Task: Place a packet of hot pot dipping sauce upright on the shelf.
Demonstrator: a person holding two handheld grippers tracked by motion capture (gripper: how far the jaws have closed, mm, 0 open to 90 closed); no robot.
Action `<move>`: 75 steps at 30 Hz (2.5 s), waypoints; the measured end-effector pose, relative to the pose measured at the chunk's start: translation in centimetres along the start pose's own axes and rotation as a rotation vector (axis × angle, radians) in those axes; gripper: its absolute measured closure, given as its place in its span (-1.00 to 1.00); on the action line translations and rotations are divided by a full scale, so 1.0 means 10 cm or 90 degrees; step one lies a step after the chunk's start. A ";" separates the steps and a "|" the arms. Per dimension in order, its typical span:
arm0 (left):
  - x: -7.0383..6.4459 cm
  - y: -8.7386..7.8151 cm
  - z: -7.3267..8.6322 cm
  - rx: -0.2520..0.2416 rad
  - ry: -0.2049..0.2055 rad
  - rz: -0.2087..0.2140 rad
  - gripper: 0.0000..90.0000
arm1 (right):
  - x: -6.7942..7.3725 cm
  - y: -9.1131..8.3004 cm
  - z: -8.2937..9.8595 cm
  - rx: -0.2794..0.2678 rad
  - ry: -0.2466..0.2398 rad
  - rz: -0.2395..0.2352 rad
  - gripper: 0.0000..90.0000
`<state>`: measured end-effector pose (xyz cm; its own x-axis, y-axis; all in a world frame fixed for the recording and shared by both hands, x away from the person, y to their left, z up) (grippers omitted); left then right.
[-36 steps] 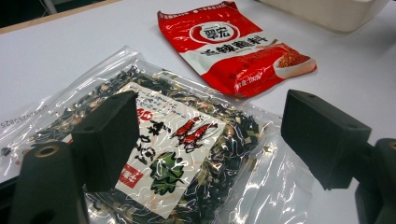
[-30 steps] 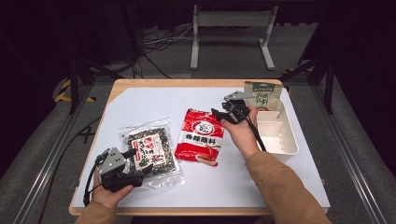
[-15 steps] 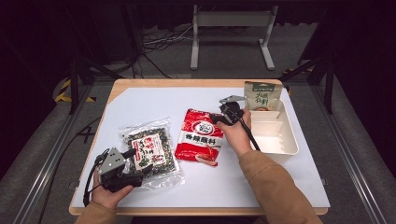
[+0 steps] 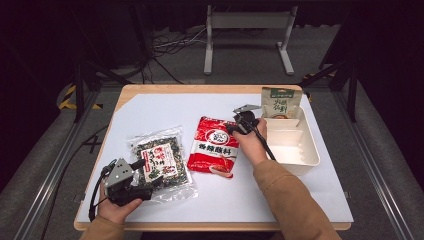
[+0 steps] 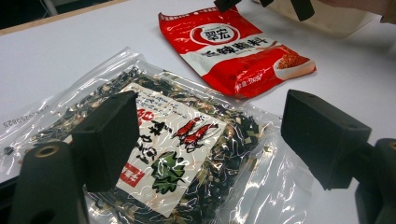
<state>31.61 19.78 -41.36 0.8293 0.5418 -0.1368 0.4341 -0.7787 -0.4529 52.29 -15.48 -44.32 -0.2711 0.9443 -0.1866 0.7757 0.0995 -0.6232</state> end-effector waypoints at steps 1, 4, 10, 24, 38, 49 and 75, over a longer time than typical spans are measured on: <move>0.00 0.00 0.00 0.000 0.000 0.000 -0.56 | 0.00 0.01 0.00 0.003 0.001 0.001 -0.04; 0.00 0.00 0.00 0.000 0.000 0.000 -0.56 | 0.00 0.03 0.02 0.005 0.006 0.002 -0.08; -0.01 0.00 0.00 0.001 -0.002 0.002 -0.56 | 0.00 0.08 0.03 0.006 0.015 0.002 -0.16; -0.01 0.00 0.00 0.000 -0.002 0.004 -0.56 | -0.02 0.14 0.07 0.029 0.026 -0.012 -0.13; -0.01 0.01 0.00 0.002 -0.001 0.002 -0.56 | -0.02 -0.02 0.00 0.029 0.009 -0.062 0.42; -0.01 0.02 0.00 0.005 0.000 0.001 -0.56 | 0.12 -0.07 0.04 0.050 -0.062 -0.130 0.57; 0.00 0.03 0.01 0.006 -0.004 0.006 -0.56 | 0.05 -0.07 -0.05 0.022 -0.150 -0.039 0.93</move>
<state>31.69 19.62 -41.58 0.8311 0.5365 -0.1462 0.4229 -0.7806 -0.4602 51.92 -14.95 -43.64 -0.4462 0.8370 -0.3168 0.7347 0.1404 -0.6637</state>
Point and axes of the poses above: each handheld gripper's, and its own axes: y roughly forward along the jaws, z roughly out of its underside, x roughly to its left, the point moved 2 cm from there along y, roughly forward along the jaws, and after that the axes turned 15 degrees about z, right-handed, at the moved point
